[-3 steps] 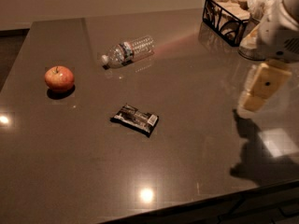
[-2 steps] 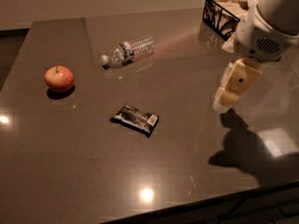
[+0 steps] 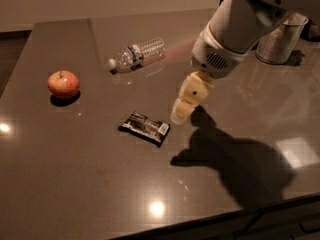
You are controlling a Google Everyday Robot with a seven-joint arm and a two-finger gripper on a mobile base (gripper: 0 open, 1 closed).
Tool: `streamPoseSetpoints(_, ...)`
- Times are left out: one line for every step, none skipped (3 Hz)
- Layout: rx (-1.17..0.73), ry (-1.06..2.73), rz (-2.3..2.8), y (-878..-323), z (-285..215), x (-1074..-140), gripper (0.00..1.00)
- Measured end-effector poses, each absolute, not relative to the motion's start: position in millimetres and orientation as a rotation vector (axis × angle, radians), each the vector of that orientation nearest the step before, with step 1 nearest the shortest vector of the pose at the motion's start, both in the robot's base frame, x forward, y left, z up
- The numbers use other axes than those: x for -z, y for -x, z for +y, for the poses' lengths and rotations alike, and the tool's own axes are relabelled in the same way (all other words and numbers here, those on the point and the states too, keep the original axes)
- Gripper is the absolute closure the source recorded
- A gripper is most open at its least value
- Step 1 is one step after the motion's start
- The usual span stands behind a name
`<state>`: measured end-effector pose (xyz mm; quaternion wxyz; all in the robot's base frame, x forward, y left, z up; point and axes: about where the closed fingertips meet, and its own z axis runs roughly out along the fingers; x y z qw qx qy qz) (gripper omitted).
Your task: Move rxbar chocolate near apple
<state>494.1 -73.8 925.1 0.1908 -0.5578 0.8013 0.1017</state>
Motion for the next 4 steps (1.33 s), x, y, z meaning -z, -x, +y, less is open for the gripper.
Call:
streamPoseSetpoints(-0.298,1.601,2.238,-490,-29,-909,0.00)
streamPoseSetpoints(-0.295,1.650,2.241,-483,2,-890,0.00)
streamPoseSetpoints(-0.286,1.672,2.263,-479,14,-870,0.00)
streamPoseSetpoints(-0.272,1.677,2.286,-476,19,-857,0.00)
